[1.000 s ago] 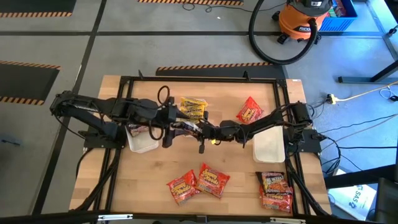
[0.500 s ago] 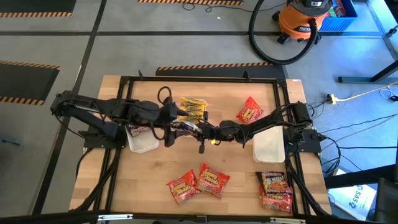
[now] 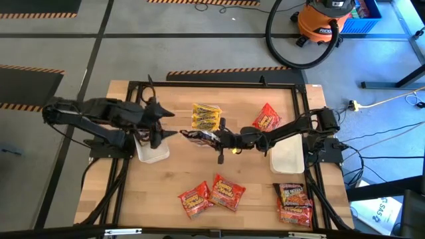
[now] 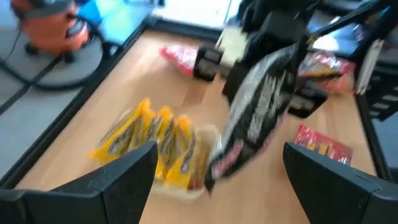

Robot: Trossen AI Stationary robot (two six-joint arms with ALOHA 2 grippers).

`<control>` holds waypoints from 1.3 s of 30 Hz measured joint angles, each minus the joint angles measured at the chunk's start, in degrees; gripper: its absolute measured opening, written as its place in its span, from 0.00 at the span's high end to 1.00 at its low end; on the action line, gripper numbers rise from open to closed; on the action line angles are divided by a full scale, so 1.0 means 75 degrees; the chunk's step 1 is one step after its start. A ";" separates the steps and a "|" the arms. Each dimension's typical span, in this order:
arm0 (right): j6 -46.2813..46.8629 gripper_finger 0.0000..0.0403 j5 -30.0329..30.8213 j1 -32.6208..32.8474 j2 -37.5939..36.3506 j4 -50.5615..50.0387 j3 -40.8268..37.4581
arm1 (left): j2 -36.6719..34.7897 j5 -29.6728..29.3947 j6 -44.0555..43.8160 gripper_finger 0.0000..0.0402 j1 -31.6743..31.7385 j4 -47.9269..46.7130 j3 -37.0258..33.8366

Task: Sort Maruchan noodles
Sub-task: Put the top black noodle pack into the left white bin

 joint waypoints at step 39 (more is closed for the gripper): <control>0.0202 0.87 -0.0897 0.0000 0.0017 -0.0051 0.0054 | 0.2182 0.1229 0.1060 0.44 -0.0001 0.2903 -0.1044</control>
